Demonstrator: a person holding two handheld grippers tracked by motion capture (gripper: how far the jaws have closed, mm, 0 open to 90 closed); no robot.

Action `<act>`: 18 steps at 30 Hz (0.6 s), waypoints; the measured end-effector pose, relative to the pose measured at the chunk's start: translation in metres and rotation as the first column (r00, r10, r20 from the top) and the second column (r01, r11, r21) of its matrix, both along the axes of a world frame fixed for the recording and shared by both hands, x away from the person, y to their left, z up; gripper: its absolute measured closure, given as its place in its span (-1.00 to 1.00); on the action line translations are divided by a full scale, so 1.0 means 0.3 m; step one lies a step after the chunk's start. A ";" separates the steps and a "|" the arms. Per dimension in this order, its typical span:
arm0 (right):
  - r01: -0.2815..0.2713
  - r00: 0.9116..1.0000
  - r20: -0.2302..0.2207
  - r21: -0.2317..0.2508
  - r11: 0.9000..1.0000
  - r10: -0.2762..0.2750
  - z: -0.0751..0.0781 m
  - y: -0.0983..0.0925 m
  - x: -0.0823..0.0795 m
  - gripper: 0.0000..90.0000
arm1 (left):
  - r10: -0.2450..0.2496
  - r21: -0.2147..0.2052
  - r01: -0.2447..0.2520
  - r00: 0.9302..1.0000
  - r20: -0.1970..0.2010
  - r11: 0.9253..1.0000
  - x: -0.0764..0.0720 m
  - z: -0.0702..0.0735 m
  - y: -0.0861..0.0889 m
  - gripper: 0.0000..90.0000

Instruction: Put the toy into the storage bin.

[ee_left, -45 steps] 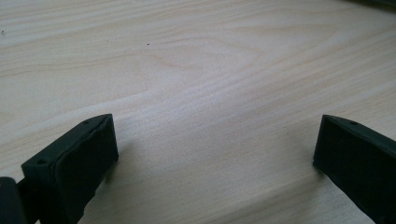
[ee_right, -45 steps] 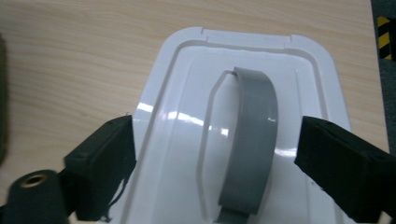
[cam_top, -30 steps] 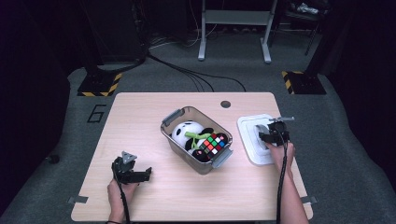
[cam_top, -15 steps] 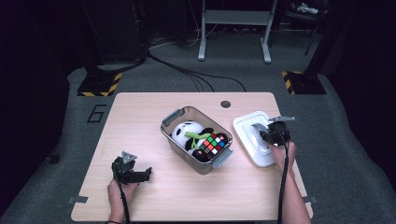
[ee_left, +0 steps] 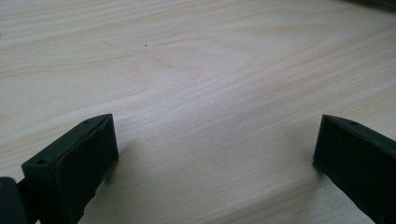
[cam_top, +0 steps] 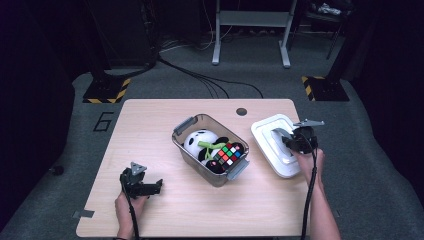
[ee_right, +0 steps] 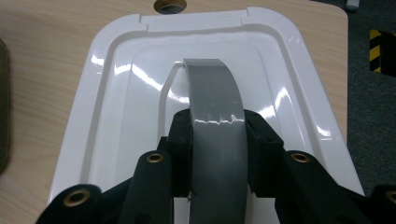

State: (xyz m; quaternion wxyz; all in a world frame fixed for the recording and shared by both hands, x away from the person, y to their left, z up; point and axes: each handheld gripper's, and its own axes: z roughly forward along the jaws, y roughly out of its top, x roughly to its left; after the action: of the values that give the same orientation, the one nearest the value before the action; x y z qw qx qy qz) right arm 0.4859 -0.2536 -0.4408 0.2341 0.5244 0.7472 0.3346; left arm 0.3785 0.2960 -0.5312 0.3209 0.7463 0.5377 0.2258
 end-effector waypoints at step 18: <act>-0.056 0.997 0.057 -0.029 0.998 0.057 0.195 0.045 -0.009 0.48 | 0.001 0.000 -0.001 1.000 0.001 1.000 0.001 0.000 -0.001 -1.00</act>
State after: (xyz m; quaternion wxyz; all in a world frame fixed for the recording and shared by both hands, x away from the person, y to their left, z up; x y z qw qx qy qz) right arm 0.4833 -0.2400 -0.3824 0.2531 0.4899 0.7590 0.3461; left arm 0.3787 0.2958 -0.5312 0.3210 0.7460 0.5378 0.2261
